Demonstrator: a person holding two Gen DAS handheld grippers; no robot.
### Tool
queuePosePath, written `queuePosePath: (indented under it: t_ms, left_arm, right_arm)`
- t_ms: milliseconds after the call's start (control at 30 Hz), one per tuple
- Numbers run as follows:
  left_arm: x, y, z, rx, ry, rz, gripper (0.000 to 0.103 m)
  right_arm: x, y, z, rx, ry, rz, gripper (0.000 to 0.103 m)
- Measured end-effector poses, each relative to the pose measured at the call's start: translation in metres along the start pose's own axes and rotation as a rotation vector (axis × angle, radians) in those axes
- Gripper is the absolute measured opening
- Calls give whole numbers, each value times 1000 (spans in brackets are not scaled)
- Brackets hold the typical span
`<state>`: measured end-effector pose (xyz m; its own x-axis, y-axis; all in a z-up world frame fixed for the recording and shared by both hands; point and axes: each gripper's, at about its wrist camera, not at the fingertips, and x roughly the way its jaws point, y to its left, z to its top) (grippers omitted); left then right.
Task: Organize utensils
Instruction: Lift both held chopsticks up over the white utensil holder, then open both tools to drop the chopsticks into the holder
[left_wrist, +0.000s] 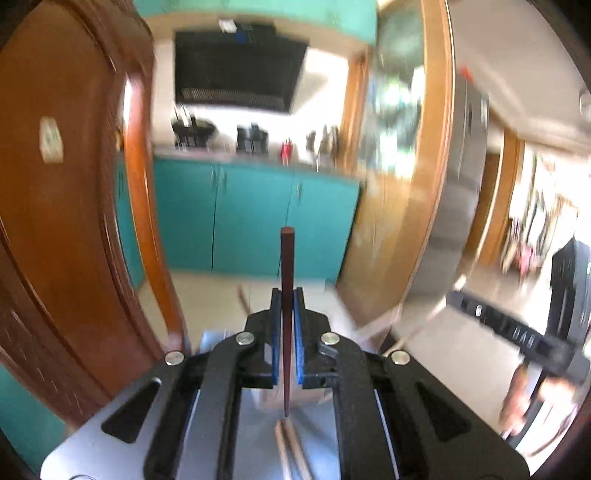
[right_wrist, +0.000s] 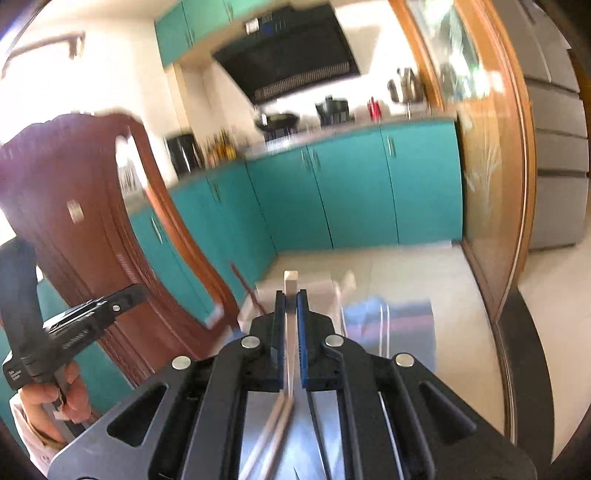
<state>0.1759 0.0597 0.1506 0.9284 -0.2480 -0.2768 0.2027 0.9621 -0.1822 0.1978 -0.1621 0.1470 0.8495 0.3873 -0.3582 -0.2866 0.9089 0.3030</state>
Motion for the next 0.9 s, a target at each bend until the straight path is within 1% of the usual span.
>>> queuePosePath:
  t_ms: [33, 67, 167, 233, 267, 333, 400, 500, 567, 667, 700, 800, 833, 900]
  left_arm:
    - [-2, -1, 5, -13, -19, 6, 7]
    - [2, 0, 15, -36, -56, 23, 7]
    - [22, 6, 17, -74, -103, 41, 7]
    - [45, 12, 11, -105, -106, 54, 7]
    - [58, 18, 6, -110, -97, 66, 7]
    - [84, 22, -4, -109, -48, 93, 7]
    - [111, 32, -14, -115, 2, 112, 7]
    - [130, 36, -28, -98, 59, 136, 7]
    - [135, 35, -38, -88, 92, 132, 7]
    - [140, 32, -51, -66, 126, 132, 7]
    - [143, 31, -54, -60, 135, 134, 7]
    - [148, 33, -63, -66, 160, 132, 7]
    - [147, 34, -66, -68, 164, 132, 7]
    - [148, 33, -70, -70, 172, 131, 7]
  right_arm:
    - [-4, 2, 9, 9, -40, -1, 7]
    - [-9, 4, 16, 20, -76, -3, 7]
    - [-14, 3, 40, 67, -195, -2, 7]
    - [-11, 2, 50, 82, -264, -51, 7]
    - [-13, 4, 49, 86, -283, -67, 7]
    - [-4, 3, 50, 96, -321, -80, 7]
    - [10, 1, 46, 87, -322, -96, 7]
    - [25, -3, 40, 95, -328, -101, 7]
    - [31, -4, 38, 89, -338, -111, 7]
    - [44, -5, 28, 47, -345, -152, 7]
    - [47, -7, 28, 53, -346, -155, 7]
    - [42, -15, 28, 125, -359, -125, 7]
    - [37, -19, 29, 152, -377, -114, 7]
    - [21, -24, 32, 200, -442, -109, 7]
